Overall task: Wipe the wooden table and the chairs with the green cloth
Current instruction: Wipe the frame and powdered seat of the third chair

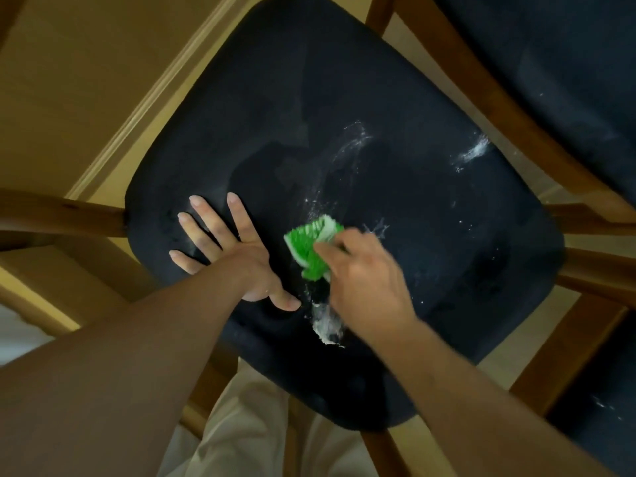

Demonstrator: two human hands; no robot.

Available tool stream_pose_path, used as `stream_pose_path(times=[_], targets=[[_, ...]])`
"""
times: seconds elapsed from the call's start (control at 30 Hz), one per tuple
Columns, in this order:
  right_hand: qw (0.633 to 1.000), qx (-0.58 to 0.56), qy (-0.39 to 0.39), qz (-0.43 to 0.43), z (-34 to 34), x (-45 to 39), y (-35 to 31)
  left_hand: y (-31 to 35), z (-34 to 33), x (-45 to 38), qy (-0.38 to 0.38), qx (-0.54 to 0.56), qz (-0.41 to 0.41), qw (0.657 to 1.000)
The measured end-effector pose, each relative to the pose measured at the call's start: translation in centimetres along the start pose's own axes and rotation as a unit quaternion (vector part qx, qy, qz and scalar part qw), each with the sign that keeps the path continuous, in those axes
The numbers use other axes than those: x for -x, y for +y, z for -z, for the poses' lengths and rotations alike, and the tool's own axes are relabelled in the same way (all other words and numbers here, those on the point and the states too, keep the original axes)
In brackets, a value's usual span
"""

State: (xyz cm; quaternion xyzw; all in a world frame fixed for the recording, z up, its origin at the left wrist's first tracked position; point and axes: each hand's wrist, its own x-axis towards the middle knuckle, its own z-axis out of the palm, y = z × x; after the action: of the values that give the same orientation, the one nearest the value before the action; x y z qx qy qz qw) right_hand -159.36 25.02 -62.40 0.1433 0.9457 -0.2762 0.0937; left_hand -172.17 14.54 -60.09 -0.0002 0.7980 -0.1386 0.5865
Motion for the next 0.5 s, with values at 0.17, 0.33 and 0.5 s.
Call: stream_pose_path(times=[0.17,0.33,0.5], targets=[[0.998,0.017,0.053,-0.017,2.1,-5.4,1.1,0.0,-0.2,0.1,0.008,0.000,-0.009,1.000],[0.983,-0.001,0.088,-0.160,5.2,-10.0,2.5,0.0,-0.2,0.2,0.021,-0.005,-0.014,1.000],[0.998,0.005,0.034,-0.057,1.6,-3.2,0.0,0.0,-0.3,0.3,0.023,-0.004,-0.015,1.000]])
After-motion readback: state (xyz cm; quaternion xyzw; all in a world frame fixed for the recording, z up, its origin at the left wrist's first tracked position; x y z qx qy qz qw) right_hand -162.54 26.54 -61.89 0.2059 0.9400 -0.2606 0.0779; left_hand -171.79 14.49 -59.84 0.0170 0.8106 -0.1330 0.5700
